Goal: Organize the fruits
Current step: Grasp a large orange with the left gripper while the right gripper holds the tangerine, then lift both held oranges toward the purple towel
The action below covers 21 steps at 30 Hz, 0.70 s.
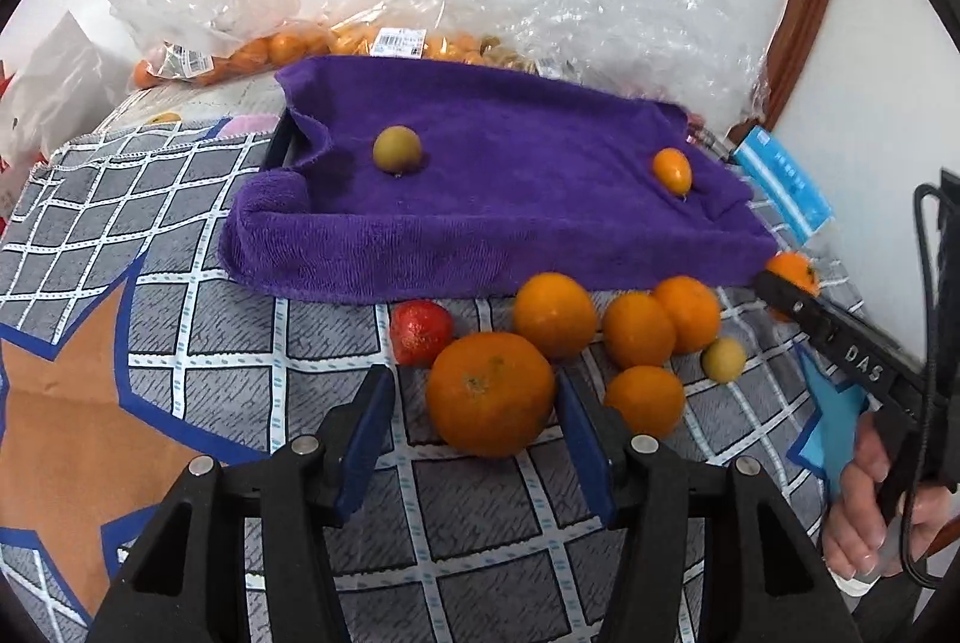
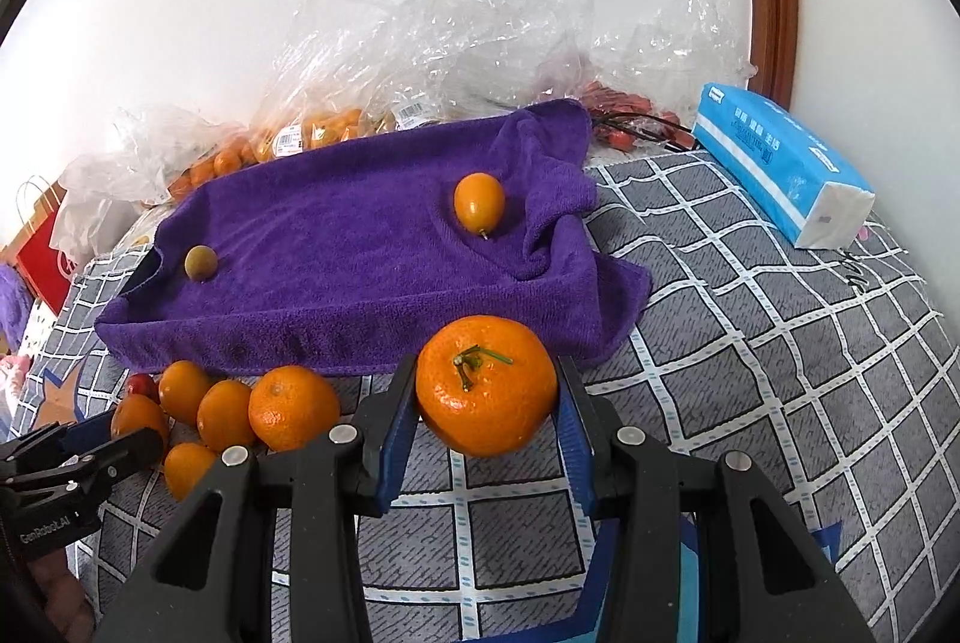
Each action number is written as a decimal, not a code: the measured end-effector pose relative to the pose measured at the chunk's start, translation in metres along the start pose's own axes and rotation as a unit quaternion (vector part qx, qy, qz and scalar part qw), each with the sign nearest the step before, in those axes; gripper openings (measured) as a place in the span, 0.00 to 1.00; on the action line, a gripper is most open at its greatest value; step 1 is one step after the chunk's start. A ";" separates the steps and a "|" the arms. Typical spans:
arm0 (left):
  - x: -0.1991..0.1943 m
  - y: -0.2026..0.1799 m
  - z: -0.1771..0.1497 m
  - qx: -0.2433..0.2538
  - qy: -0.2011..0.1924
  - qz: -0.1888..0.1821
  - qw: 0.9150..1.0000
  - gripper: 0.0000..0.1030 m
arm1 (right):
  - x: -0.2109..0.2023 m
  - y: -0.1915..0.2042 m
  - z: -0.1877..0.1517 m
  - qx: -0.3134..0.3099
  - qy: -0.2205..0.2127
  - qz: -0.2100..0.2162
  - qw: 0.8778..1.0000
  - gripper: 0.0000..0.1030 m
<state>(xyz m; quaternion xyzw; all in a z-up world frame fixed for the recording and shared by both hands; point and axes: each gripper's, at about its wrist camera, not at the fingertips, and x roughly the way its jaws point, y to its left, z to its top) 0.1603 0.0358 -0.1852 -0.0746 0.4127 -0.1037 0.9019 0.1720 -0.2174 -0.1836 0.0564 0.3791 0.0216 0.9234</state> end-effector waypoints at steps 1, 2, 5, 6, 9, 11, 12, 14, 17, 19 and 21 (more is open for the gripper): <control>0.001 0.001 0.000 -0.002 0.001 -0.009 1.000 0.40 | 0.000 0.000 0.000 0.000 0.000 0.000 1.000 0.41; 0.001 0.003 0.000 -0.005 0.001 -0.018 1.000 0.39 | 0.000 0.001 0.000 -0.002 -0.002 0.000 1.000 0.41; -0.004 0.007 0.000 -0.015 -0.011 -0.038 0.999 0.39 | -0.003 0.004 -0.001 -0.010 -0.008 0.002 1.000 0.41; -0.007 0.009 -0.001 -0.019 -0.020 -0.047 0.999 0.39 | -0.004 0.005 -0.001 -0.013 -0.011 0.003 1.000 0.41; -0.014 0.012 -0.003 -0.028 -0.039 -0.047 0.998 0.39 | -0.008 0.008 -0.002 -0.020 -0.023 0.005 1.000 0.41; -0.016 0.012 -0.004 -0.028 -0.043 -0.046 0.998 0.39 | -0.011 0.011 -0.002 -0.025 -0.030 0.005 0.999 0.41; -0.017 0.012 -0.003 -0.028 -0.044 -0.044 0.998 0.39 | -0.012 0.012 -0.002 -0.027 -0.033 0.005 0.999 0.41; -0.019 0.012 -0.003 -0.028 -0.051 -0.044 0.997 0.39 | -0.015 0.014 -0.003 -0.032 -0.041 0.007 0.999 0.41; -0.023 0.014 -0.003 -0.031 -0.061 -0.048 0.997 0.39 | -0.017 0.015 -0.003 -0.034 -0.047 0.010 0.998 0.41; -0.022 0.014 -0.003 -0.035 -0.062 -0.048 0.996 0.39 | -0.018 0.015 -0.003 -0.033 -0.049 0.017 0.998 0.41; -0.022 0.017 -0.003 -0.042 -0.064 -0.049 0.996 0.39 | -0.018 0.013 -0.004 -0.031 -0.048 0.025 0.998 0.41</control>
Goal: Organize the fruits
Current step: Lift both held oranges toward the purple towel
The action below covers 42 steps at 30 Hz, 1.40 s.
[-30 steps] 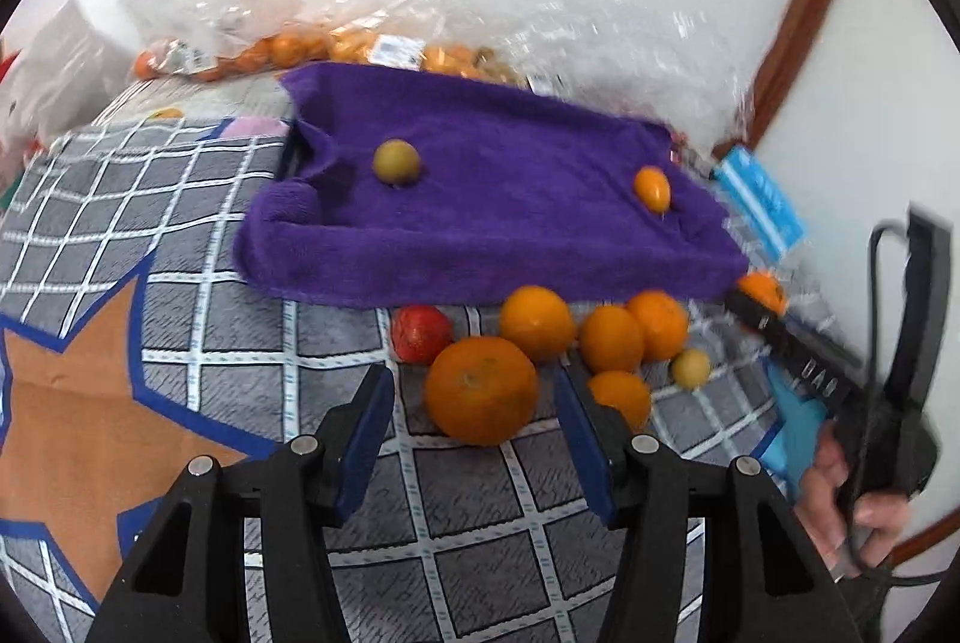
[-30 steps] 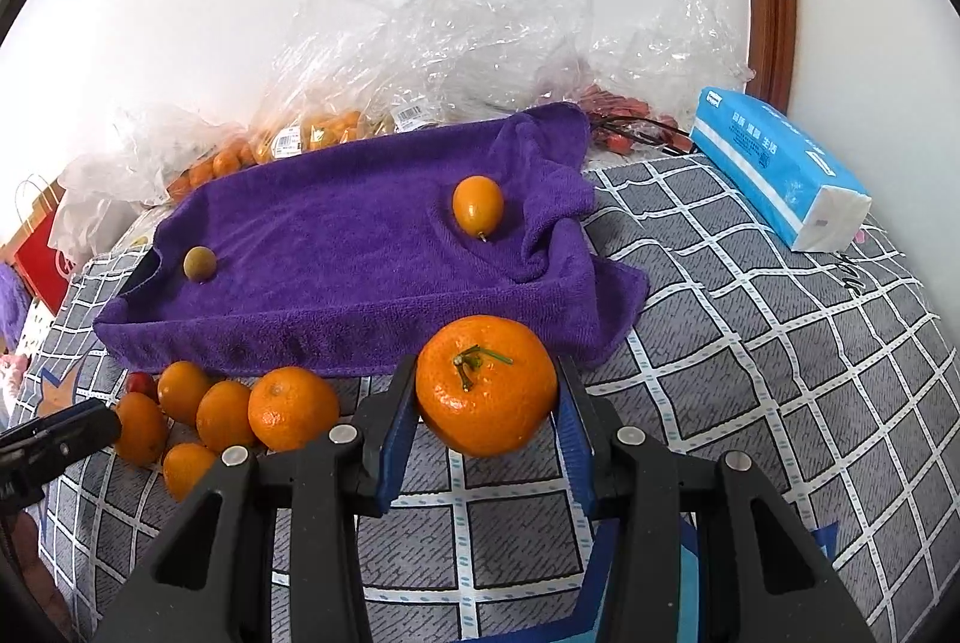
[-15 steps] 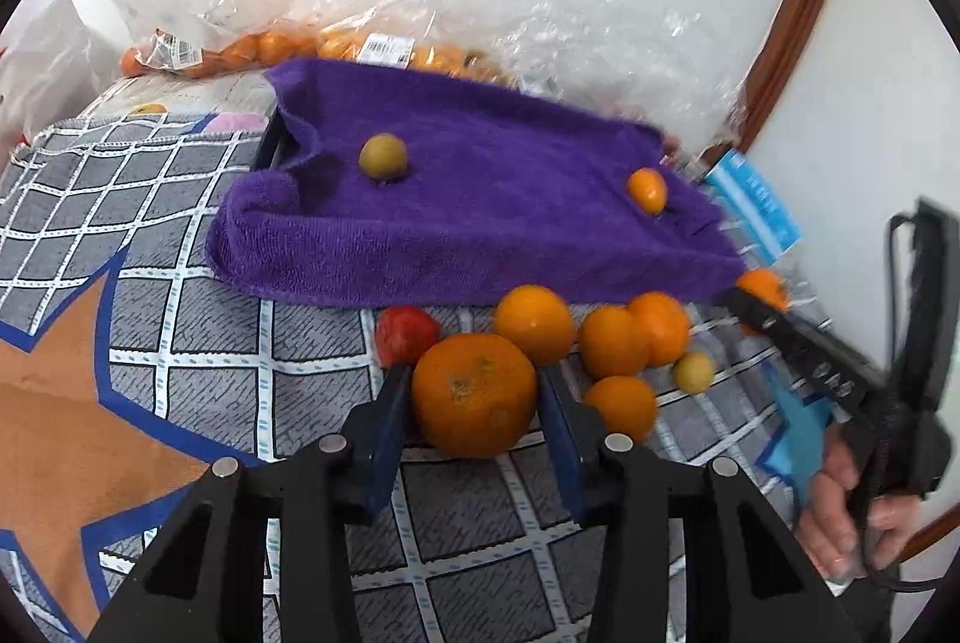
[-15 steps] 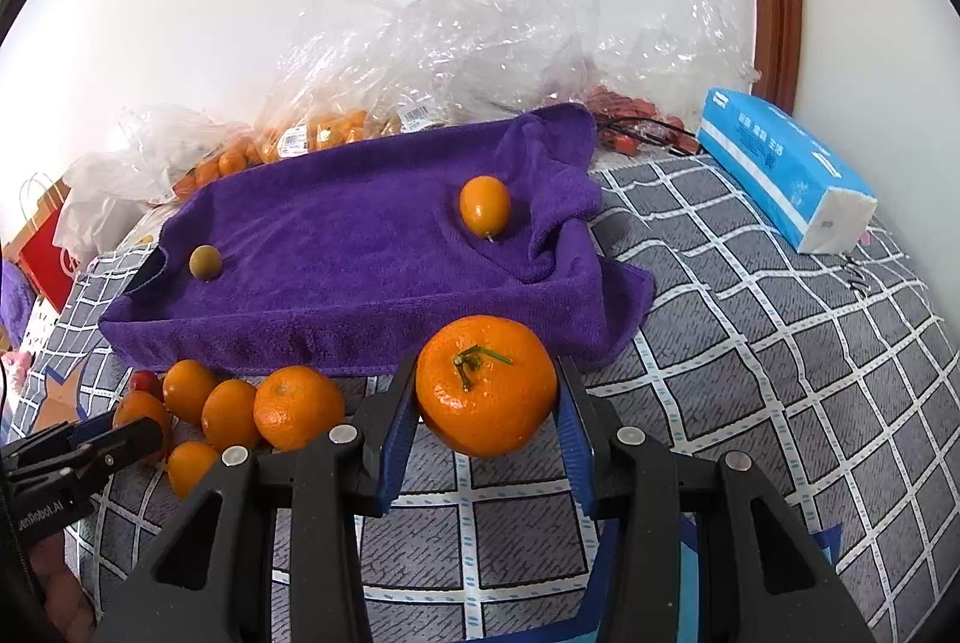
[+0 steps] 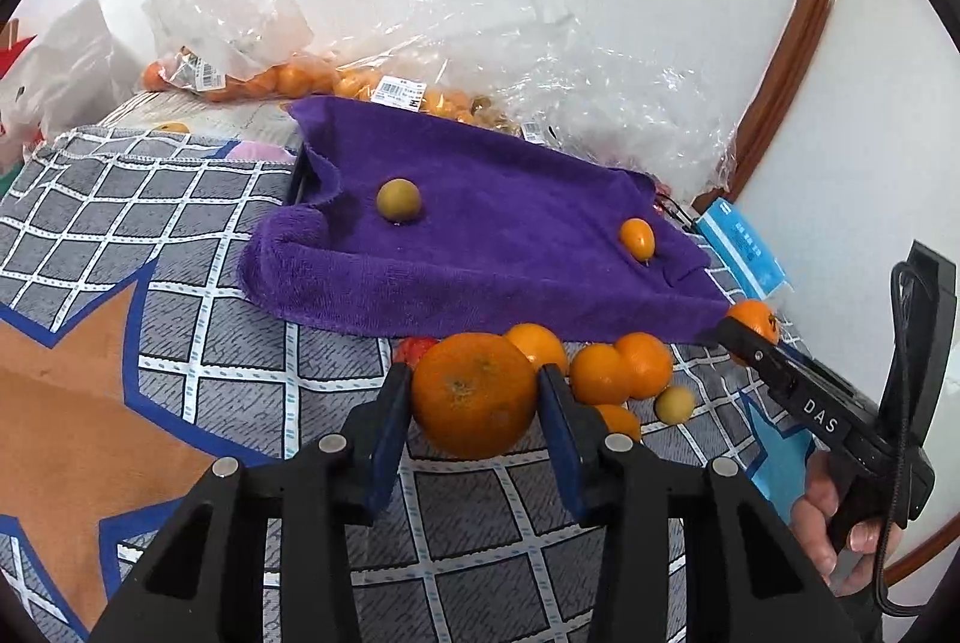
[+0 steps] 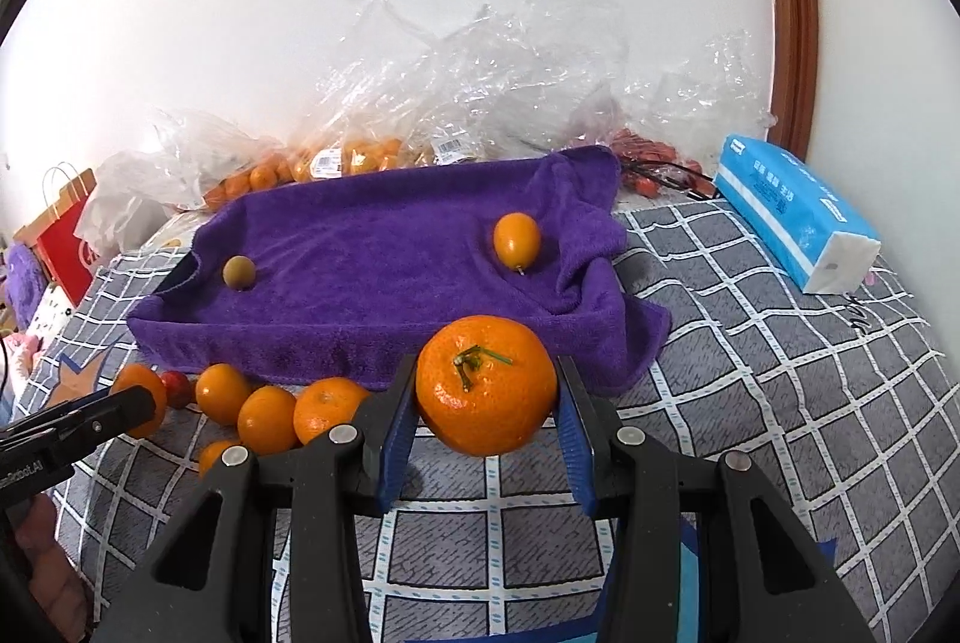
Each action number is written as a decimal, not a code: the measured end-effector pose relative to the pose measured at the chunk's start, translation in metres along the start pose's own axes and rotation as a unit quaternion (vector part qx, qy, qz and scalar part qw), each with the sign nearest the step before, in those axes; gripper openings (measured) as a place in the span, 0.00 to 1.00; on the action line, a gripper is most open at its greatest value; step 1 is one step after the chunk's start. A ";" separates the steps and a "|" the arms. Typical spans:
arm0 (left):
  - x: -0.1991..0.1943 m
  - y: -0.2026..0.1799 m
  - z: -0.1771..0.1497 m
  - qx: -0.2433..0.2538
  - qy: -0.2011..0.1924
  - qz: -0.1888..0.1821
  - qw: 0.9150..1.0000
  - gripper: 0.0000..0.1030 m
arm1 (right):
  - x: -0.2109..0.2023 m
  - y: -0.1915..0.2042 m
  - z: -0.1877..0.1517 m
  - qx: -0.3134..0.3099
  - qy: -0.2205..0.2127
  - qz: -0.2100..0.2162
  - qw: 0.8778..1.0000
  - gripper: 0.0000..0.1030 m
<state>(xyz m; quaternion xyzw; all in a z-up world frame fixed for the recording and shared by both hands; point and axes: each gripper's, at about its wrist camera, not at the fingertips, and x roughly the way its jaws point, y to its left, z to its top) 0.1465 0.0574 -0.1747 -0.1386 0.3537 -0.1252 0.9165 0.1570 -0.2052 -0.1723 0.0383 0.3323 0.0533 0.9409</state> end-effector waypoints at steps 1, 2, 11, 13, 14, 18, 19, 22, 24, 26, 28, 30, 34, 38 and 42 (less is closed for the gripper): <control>-0.001 0.001 0.000 -0.002 -0.002 0.000 1.000 0.39 | 0.001 -0.001 0.000 0.002 0.001 0.004 1.000 0.41; -0.002 0.001 0.000 -0.004 -0.007 0.001 1.000 0.39 | 0.001 -0.001 0.000 0.004 0.003 0.006 1.000 0.41; -0.013 -0.005 -0.001 0.009 -0.040 0.013 0.999 0.39 | -0.003 0.002 0.000 0.003 -0.013 0.015 1.000 0.41; -0.014 -0.004 -0.001 0.007 -0.047 0.019 0.999 0.39 | -0.005 0.003 -0.001 0.000 -0.015 0.017 1.000 0.41; -0.015 -0.003 -0.001 0.005 -0.051 0.023 0.998 0.39 | -0.005 0.004 -0.001 -0.001 -0.016 0.018 1.000 0.41; -0.017 0.002 0.001 -0.010 -0.060 0.034 0.998 0.39 | -0.006 0.002 0.000 0.003 -0.020 0.026 0.999 0.41; -0.017 0.005 0.002 -0.015 -0.062 0.037 0.997 0.39 | -0.007 0.001 0.000 0.005 -0.021 0.027 0.999 0.41; -0.021 0.008 0.003 -0.022 -0.073 0.043 0.996 0.39 | -0.008 0.002 -0.001 0.004 -0.025 0.026 0.999 0.41; -0.023 0.008 0.003 -0.023 -0.077 0.044 0.996 0.39 | -0.010 0.003 -0.001 0.000 -0.030 0.027 0.999 0.41; -0.025 0.008 0.002 -0.023 -0.082 0.046 0.995 0.39 | -0.011 0.005 -0.001 -0.005 -0.033 0.033 0.999 0.41; -0.025 0.008 0.002 -0.023 -0.082 0.050 0.995 0.39 | -0.010 0.005 0.000 -0.004 -0.032 0.041 0.999 0.41; -0.023 0.010 0.002 -0.026 -0.078 0.050 0.995 0.39 | -0.007 0.003 0.000 0.002 -0.025 0.048 0.999 0.41; -0.025 0.012 0.003 -0.030 -0.081 0.045 0.995 0.39 | -0.003 -0.003 0.002 0.022 -0.017 0.050 0.998 0.41; -0.027 0.013 0.005 -0.035 -0.079 0.046 0.995 0.39 | -0.005 -0.008 0.008 0.038 -0.014 0.063 0.997 0.41; -0.031 0.019 0.013 -0.061 -0.071 0.038 0.995 0.39 | -0.009 -0.010 0.022 0.034 -0.013 0.054 0.998 0.41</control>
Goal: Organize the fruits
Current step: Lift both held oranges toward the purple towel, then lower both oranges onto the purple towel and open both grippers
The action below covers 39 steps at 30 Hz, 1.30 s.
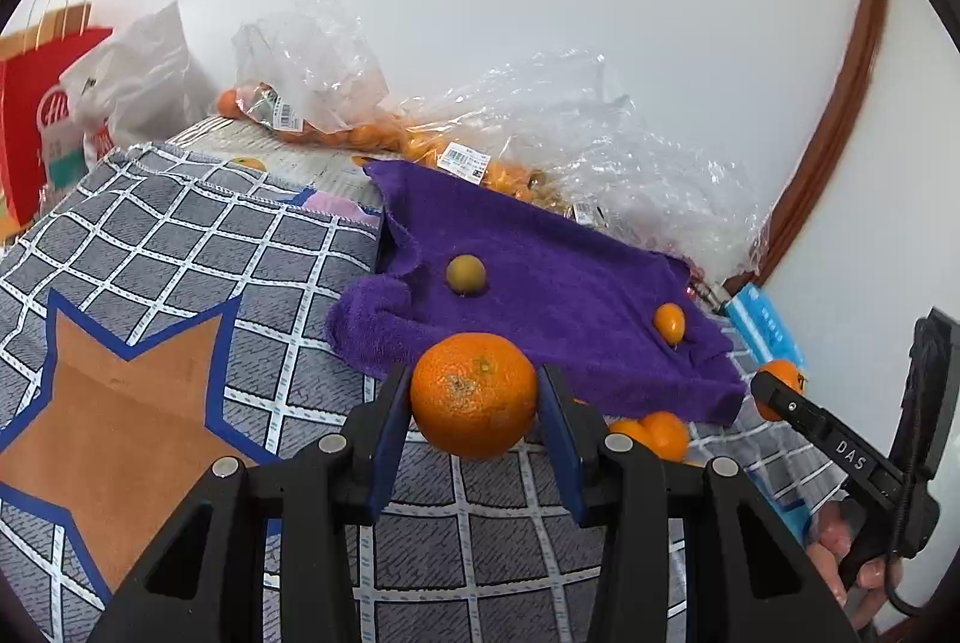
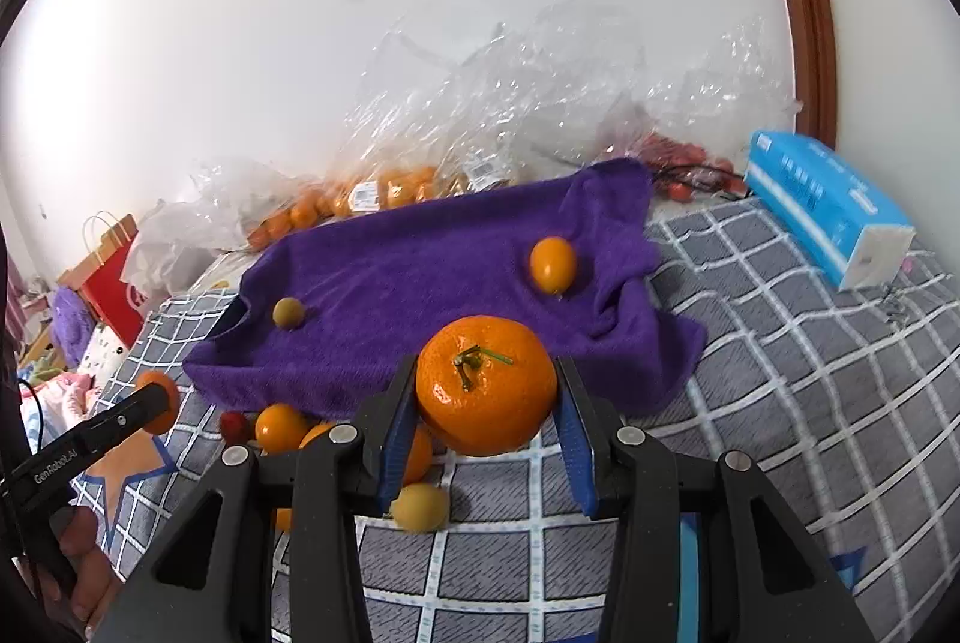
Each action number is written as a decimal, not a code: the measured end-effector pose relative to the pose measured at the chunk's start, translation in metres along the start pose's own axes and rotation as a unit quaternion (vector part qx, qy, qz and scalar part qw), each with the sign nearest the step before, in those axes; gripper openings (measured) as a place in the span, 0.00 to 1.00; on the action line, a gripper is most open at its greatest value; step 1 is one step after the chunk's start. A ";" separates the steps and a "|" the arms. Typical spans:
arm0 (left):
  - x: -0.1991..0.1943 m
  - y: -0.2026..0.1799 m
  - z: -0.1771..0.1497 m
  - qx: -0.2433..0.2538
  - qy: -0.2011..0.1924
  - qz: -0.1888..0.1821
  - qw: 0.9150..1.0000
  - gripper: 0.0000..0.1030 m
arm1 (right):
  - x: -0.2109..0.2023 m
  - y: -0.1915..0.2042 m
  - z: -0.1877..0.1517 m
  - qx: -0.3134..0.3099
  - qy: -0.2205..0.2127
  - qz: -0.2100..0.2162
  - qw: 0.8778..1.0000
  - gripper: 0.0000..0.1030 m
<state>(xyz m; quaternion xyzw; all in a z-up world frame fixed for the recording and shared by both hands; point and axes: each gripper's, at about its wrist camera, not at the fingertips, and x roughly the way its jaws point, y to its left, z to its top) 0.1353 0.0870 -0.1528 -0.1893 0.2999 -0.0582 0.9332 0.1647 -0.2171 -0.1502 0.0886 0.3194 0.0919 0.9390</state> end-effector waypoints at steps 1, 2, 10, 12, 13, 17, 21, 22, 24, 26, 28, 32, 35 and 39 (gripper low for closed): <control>-0.003 0.000 0.006 -0.005 -0.001 0.002 1.000 0.39 | -0.001 -0.001 0.004 -0.002 0.000 0.000 1.000 0.41; -0.006 0.000 0.011 -0.008 -0.004 0.001 1.000 0.39 | -0.002 -0.001 0.009 -0.004 0.000 0.000 1.000 0.41; -0.020 -0.010 0.058 0.014 -0.032 0.010 0.999 0.39 | -0.006 -0.003 0.057 -0.020 -0.032 -0.015 0.999 0.41; -0.018 -0.010 0.071 0.011 -0.037 0.006 0.999 0.39 | -0.006 -0.004 0.069 -0.017 -0.044 -0.018 0.999 0.41; -0.014 -0.011 0.079 0.009 -0.037 0.006 0.999 0.39 | -0.006 -0.004 0.074 -0.015 -0.048 -0.016 0.999 0.41; 0.003 -0.015 0.100 0.013 -0.042 0.008 0.999 0.39 | 0.001 -0.004 0.093 -0.015 -0.062 -0.016 0.998 0.41; 0.025 -0.019 0.112 0.008 -0.041 0.007 0.999 0.39 | 0.014 -0.004 0.106 -0.011 -0.068 -0.015 0.997 0.41; 0.033 -0.018 0.114 0.002 -0.039 0.001 0.999 0.39 | 0.018 -0.005 0.110 -0.008 -0.068 -0.011 0.998 0.41; 0.046 -0.019 0.116 -0.004 -0.038 0.003 0.999 0.39 | 0.029 -0.005 0.115 -0.002 -0.063 -0.013 0.998 0.41; 0.060 -0.017 0.118 -0.010 -0.034 0.005 0.999 0.39 | 0.038 -0.006 0.119 0.001 -0.064 -0.019 0.998 0.41; 0.074 -0.012 0.117 -0.018 -0.029 0.003 0.999 0.39 | 0.049 -0.007 0.121 0.002 -0.060 -0.023 0.998 0.41; 0.096 -0.001 0.107 -0.030 -0.019 0.011 0.999 0.39 | 0.068 -0.010 0.115 -0.001 -0.047 -0.031 0.998 0.41; 0.106 0.005 0.100 -0.040 -0.008 0.004 0.999 0.39 | 0.084 -0.018 0.108 0.000 -0.028 -0.036 0.999 0.41; 0.113 0.005 0.094 -0.033 -0.009 0.004 0.999 0.39 | 0.104 -0.027 0.099 0.009 -0.010 -0.045 0.999 0.41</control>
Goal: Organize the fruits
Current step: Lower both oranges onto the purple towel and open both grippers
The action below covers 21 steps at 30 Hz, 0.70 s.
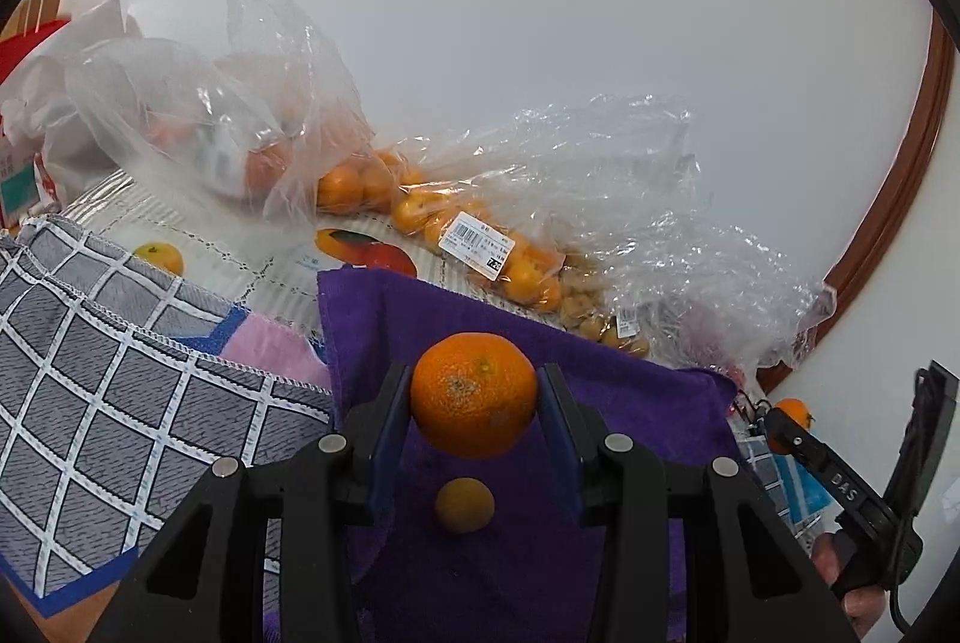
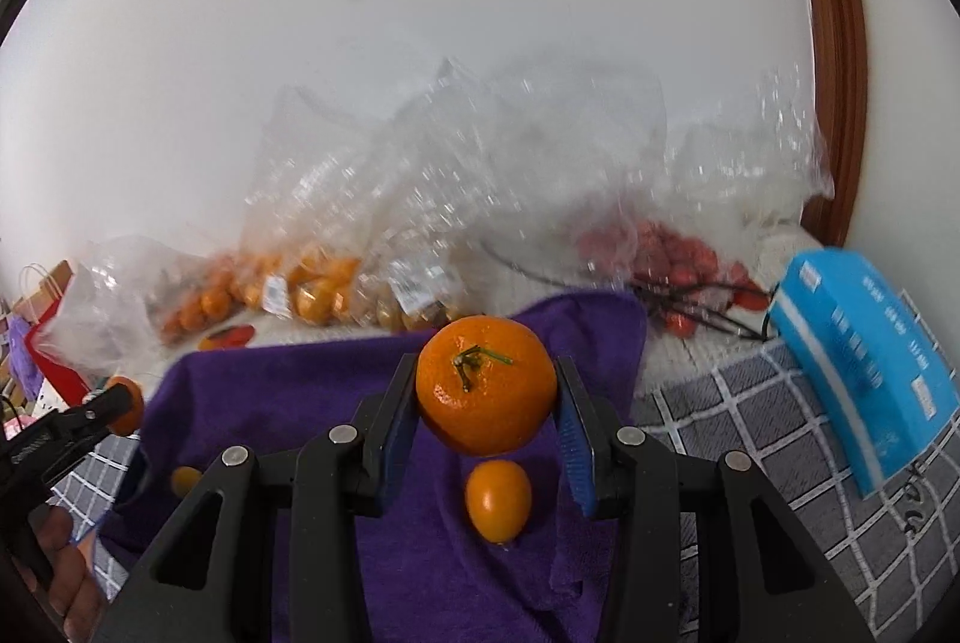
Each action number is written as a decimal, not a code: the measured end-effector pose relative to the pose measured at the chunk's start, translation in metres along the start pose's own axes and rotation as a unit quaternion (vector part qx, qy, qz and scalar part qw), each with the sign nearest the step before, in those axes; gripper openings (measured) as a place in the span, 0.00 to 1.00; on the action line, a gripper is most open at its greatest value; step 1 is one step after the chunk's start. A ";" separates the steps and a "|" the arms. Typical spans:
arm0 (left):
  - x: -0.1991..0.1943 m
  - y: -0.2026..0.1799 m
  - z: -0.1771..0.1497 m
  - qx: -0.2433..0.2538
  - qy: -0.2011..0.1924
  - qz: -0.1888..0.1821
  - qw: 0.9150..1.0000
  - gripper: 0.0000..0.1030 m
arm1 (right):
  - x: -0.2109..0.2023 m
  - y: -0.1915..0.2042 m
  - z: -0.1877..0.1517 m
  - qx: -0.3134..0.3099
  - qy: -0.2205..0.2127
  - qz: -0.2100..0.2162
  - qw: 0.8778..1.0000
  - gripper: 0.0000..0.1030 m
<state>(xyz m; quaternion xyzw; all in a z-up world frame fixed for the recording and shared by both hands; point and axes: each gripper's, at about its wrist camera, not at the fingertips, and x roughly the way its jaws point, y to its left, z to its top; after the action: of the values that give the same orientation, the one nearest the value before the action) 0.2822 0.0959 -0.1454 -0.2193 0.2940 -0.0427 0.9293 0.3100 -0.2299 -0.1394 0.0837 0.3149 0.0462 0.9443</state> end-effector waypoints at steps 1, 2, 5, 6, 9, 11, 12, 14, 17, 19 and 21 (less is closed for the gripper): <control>0.001 -0.001 -0.002 0.002 -0.001 0.001 1.000 0.39 | 0.005 -0.002 -0.003 0.001 0.004 -0.004 1.000 0.41; 0.002 0.000 -0.003 0.002 -0.001 0.000 1.000 0.39 | 0.009 -0.003 -0.005 0.001 0.009 -0.010 1.000 0.41; 0.006 -0.003 -0.006 0.008 0.003 -0.002 1.000 0.39 | 0.022 -0.009 -0.010 0.007 0.023 -0.013 1.000 0.41; 0.008 -0.003 -0.007 0.008 0.005 -0.001 1.000 0.39 | 0.026 -0.011 -0.012 0.009 0.029 -0.012 0.999 0.41; 0.018 -0.003 -0.010 0.010 0.023 0.000 1.000 0.39 | 0.039 -0.016 -0.017 0.021 0.045 -0.006 0.999 0.42; 0.024 -0.002 -0.012 0.007 0.035 0.000 0.999 0.39 | 0.043 -0.015 -0.018 0.021 0.049 0.003 0.999 0.42; 0.025 -0.002 -0.013 0.007 0.038 0.000 0.999 0.39 | 0.044 -0.015 -0.018 0.022 0.052 0.006 0.998 0.42; 0.028 -0.002 -0.015 0.006 0.043 0.002 0.999 0.39 | 0.044 -0.015 -0.019 0.026 0.053 0.009 0.998 0.42; 0.031 -0.003 -0.016 0.007 0.048 0.004 0.999 0.39 | 0.045 -0.016 -0.019 0.029 0.055 0.007 0.998 0.42; 0.031 -0.003 -0.017 0.009 0.048 0.008 0.999 0.39 | 0.045 -0.015 -0.019 0.031 0.057 0.010 0.998 0.42; 0.033 -0.001 -0.017 0.007 0.049 0.012 0.999 0.39 | 0.047 -0.014 -0.020 0.025 0.063 0.011 0.998 0.42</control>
<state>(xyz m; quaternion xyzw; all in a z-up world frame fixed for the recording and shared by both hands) 0.3000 0.0818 -0.1745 -0.2071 0.3417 -0.0440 0.9156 0.3356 -0.2343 -0.1851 0.1076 0.3741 0.0539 0.9196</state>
